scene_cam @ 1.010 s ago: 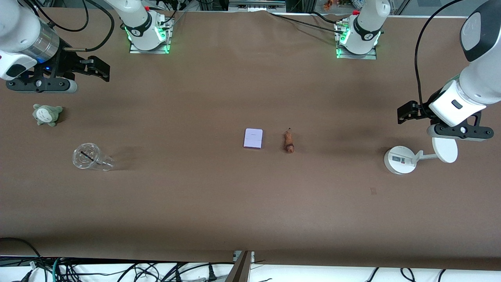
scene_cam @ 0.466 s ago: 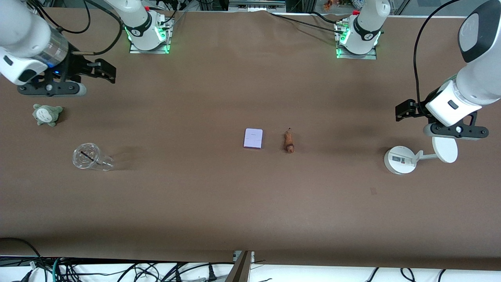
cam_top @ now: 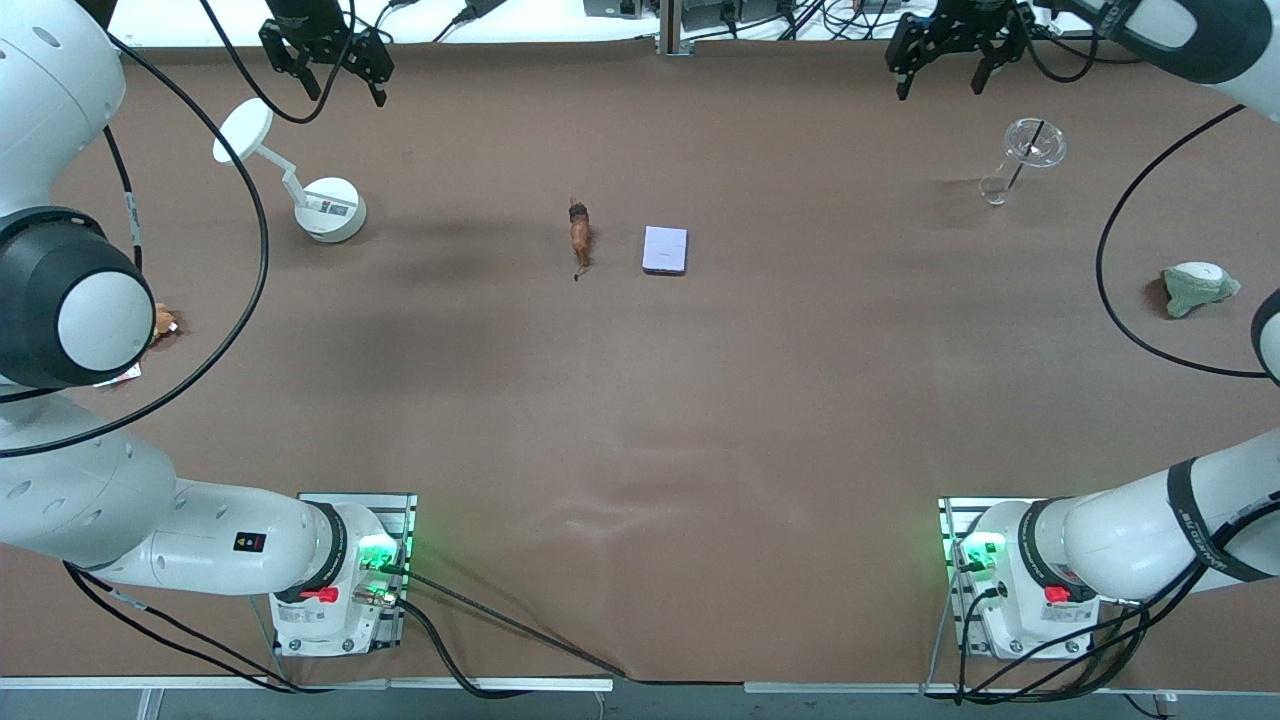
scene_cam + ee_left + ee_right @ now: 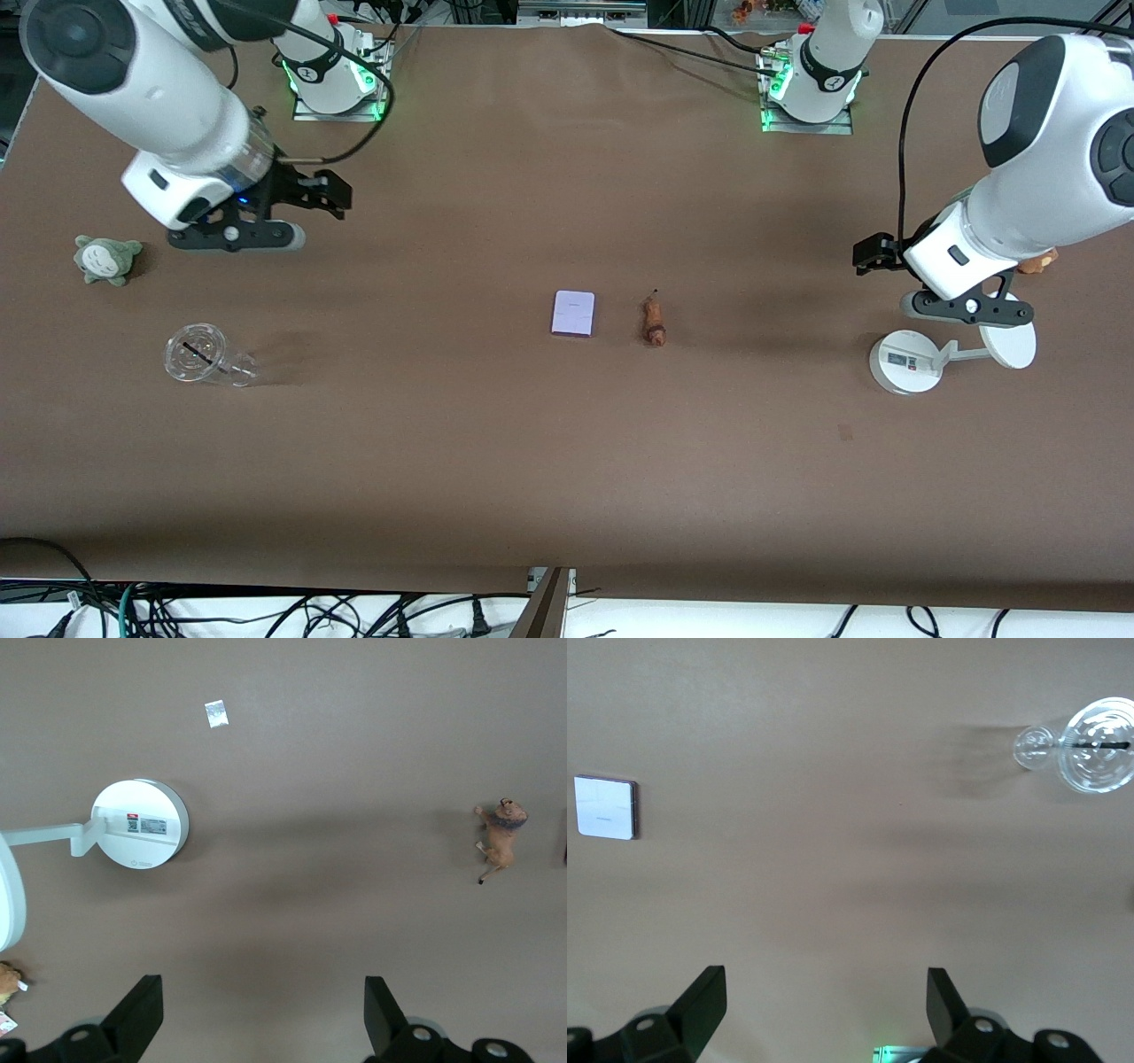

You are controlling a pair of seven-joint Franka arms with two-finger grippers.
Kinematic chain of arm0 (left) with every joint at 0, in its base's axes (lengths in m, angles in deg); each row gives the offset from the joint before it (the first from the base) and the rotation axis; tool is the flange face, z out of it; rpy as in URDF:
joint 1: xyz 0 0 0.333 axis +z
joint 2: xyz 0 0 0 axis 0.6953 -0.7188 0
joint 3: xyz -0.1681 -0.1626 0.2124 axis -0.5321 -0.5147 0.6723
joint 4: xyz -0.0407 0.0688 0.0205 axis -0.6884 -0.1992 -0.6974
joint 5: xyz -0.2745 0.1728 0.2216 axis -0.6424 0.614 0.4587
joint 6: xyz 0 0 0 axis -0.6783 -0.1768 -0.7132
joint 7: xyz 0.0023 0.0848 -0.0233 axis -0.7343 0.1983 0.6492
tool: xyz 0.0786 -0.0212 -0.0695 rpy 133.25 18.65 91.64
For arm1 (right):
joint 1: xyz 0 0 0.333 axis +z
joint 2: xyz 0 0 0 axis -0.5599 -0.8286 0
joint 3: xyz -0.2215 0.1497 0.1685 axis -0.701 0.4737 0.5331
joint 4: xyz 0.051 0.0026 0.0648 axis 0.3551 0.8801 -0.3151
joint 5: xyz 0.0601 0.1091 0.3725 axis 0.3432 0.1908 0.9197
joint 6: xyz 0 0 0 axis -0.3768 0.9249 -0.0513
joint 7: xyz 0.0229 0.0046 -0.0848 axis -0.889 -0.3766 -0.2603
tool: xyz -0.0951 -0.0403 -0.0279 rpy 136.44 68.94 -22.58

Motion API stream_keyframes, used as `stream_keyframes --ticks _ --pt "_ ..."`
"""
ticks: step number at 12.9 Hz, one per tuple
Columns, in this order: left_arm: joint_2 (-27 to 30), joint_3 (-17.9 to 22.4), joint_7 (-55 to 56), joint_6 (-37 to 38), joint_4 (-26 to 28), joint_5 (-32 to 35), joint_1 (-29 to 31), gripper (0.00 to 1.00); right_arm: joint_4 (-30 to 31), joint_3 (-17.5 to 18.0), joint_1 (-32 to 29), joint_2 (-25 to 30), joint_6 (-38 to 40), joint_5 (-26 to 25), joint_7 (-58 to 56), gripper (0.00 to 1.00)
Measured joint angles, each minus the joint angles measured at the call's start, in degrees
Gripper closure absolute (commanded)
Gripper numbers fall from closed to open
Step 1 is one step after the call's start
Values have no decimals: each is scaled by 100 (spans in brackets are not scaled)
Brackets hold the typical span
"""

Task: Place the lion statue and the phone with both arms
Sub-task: 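Reach the lion with the left gripper while the right gripper reaches the phone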

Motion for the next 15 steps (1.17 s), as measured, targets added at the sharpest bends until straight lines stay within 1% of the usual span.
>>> stream_keyframes --ticks 2,5,9,11,13,14,15 --pt "-180 -148 217 -215 44 -250 -30 0 -106 -61 -9 9 41 -2 -1 0" --pt "-752 -433 1094 -1007 113 -281 -400 0 -320 -223 -51 102 425 -2 -4 0" --pt "-1725 -490 2000 -2322 132 -281 -1246 0 -327 -297 -58 127 631 -2 -4 0" --pt "-2110 -491 2284 -2754 134 -281 -1619 0 -327 -364 -59 127 731 -2 -4 0" --pt "-2409 -489 2404 -3084 134 -281 -1818 0 -327 -390 -59 127 785 -2 -31 0" --pt "-2546 -486 2407 -3237 137 -280 -1863 4 -327 -410 -59 127 817 -2 -102 0" --pt "-2653 -479 2407 -3354 139 -259 -1878 24 -327 -432 -59 127 837 -2 -188 0"
